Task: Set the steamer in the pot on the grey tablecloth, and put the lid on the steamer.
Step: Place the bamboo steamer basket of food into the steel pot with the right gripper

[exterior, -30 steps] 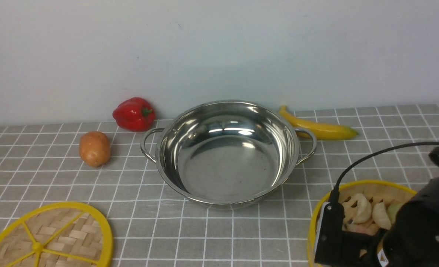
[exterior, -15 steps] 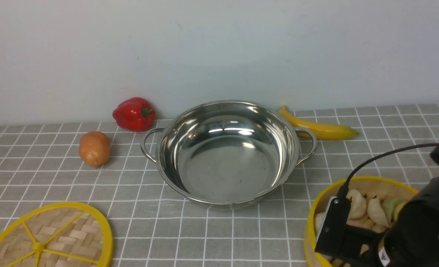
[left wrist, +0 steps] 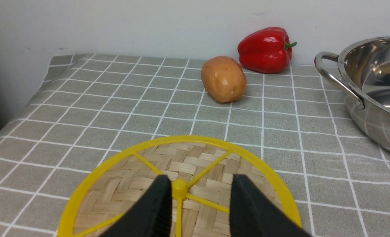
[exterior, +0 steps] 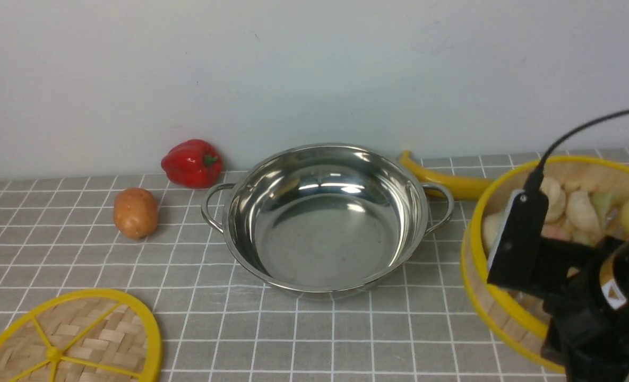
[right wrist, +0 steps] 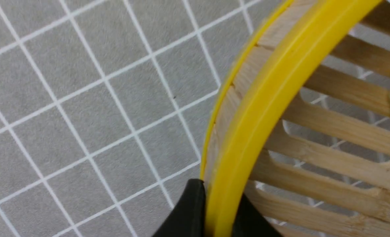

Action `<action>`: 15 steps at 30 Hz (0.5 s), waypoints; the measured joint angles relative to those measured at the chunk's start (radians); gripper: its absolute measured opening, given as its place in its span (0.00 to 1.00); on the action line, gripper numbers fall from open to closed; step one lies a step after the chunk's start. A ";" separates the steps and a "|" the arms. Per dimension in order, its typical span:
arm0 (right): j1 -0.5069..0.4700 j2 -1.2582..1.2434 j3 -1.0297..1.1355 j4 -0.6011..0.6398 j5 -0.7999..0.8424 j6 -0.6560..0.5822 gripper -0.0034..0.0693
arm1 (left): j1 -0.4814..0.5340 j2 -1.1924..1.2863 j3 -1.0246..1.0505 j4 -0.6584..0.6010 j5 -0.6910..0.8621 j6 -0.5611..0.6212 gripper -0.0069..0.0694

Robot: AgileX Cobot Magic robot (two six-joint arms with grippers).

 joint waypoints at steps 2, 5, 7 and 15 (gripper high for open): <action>0.000 0.015 -0.053 0.019 0.009 -0.060 0.13 | 0.000 0.000 0.000 0.000 0.000 0.000 0.41; 0.000 0.071 -0.162 0.065 0.018 -0.166 0.13 | 0.000 0.000 0.000 0.000 0.000 0.000 0.41; 0.000 0.125 -0.245 0.106 0.029 -0.234 0.13 | 0.000 0.000 0.000 0.000 0.000 0.000 0.41; 0.002 0.388 -0.588 0.227 0.101 -0.433 0.13 | 0.000 0.000 0.000 0.000 0.000 0.000 0.41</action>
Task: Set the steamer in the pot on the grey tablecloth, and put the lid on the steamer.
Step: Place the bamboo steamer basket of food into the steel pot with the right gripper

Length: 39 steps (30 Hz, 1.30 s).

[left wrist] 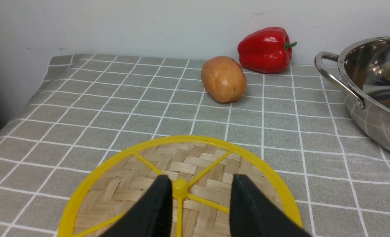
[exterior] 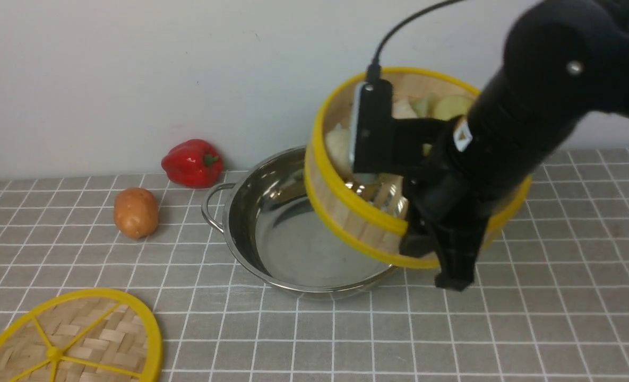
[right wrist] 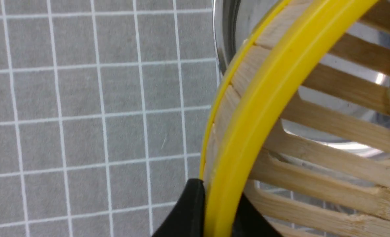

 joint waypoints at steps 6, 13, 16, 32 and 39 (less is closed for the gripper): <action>0.007 0.170 -0.190 0.007 0.019 -0.051 0.13 | 0.000 0.000 0.000 0.000 0.000 0.000 0.41; 0.030 0.357 -0.377 0.003 0.018 -0.086 0.13 | 0.000 0.000 0.000 0.000 0.000 0.000 0.41; 0.040 0.423 -0.412 -0.014 0.017 -0.092 0.13 | 0.000 0.000 0.000 0.000 0.000 0.000 0.41; 0.040 0.532 -0.414 -0.023 0.023 -0.076 0.13 | 0.000 0.000 0.000 0.000 0.000 0.000 0.41; 0.040 0.547 -0.414 -0.022 0.022 -0.076 0.13 | 0.000 0.000 0.000 0.000 0.000 0.000 0.41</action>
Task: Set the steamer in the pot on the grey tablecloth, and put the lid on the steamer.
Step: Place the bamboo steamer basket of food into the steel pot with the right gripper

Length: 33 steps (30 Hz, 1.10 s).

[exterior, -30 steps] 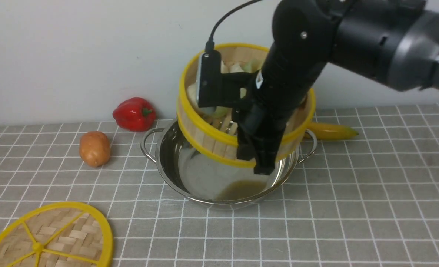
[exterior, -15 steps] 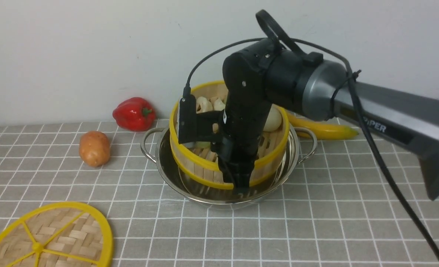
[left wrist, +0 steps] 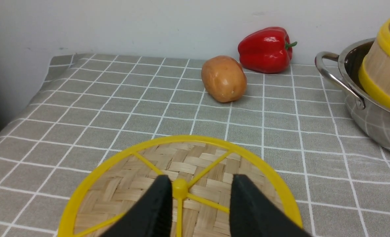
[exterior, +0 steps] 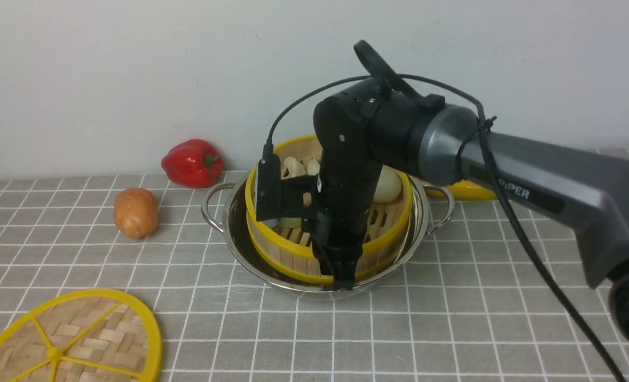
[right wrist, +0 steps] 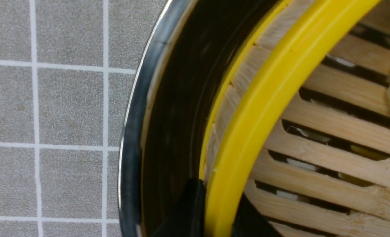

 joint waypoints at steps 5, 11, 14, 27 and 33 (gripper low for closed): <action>0.000 0.027 0.000 0.001 -0.002 0.000 0.13 | 0.000 0.000 0.000 0.000 0.000 0.000 0.41; 0.000 0.030 0.000 -0.017 -0.007 0.000 0.13 | 0.000 0.000 0.000 0.000 0.000 0.000 0.41; 0.000 0.030 0.000 -0.024 -0.007 0.000 0.14 | 0.000 0.000 0.000 0.000 0.000 0.000 0.41; 0.000 0.006 -0.008 -0.044 -0.023 0.028 0.50 | 0.000 0.000 0.000 0.000 0.000 0.000 0.41; 0.000 -0.084 -0.011 -0.052 -0.038 0.055 0.51 | 0.000 0.000 0.000 0.000 0.000 0.000 0.41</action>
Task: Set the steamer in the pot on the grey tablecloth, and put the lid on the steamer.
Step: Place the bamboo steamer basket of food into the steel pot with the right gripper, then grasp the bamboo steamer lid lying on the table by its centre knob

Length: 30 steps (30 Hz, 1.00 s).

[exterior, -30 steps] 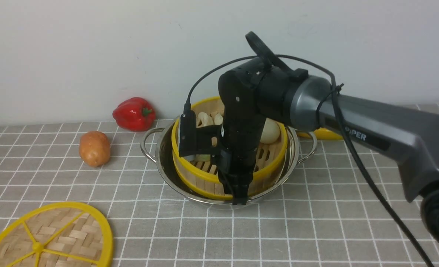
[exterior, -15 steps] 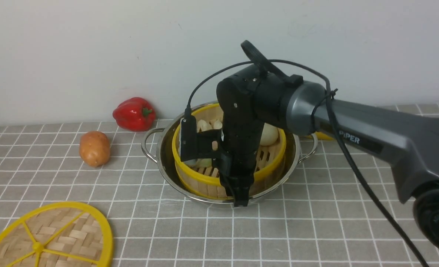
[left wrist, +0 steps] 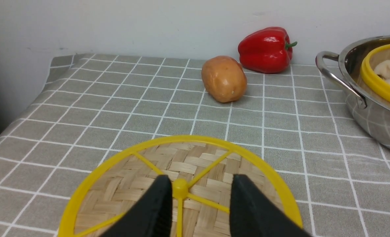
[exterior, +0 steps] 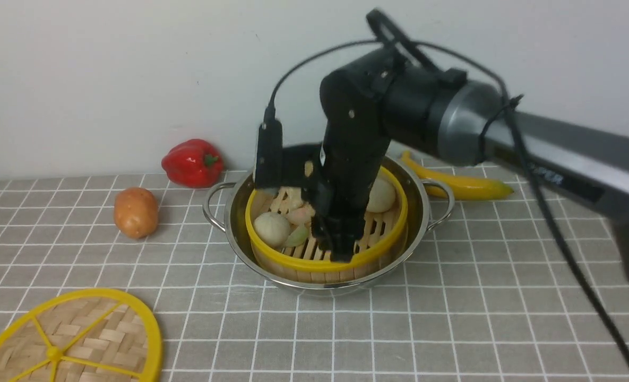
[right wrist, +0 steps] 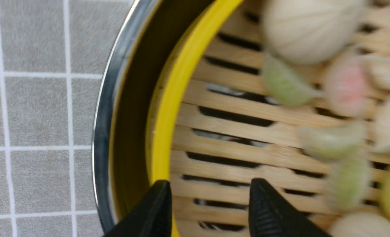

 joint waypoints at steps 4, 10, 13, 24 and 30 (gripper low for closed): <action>0.000 -0.088 0.000 -0.005 -0.001 0.050 0.50 | 0.000 0.000 0.000 0.000 0.000 0.000 0.41; 0.000 -0.243 0.000 -0.117 0.001 0.318 0.25 | 0.000 0.000 0.000 0.000 0.000 0.000 0.41; 0.000 -0.356 0.000 -0.211 0.001 0.457 0.05 | 0.000 0.000 0.000 0.000 0.000 0.000 0.41; -0.013 -0.663 -0.001 -0.309 -0.001 0.908 0.03 | 0.000 0.000 0.000 0.000 0.000 0.000 0.41; -0.013 -0.716 0.000 -0.315 -0.001 0.981 0.05 | 0.000 0.000 0.000 0.000 0.000 0.000 0.41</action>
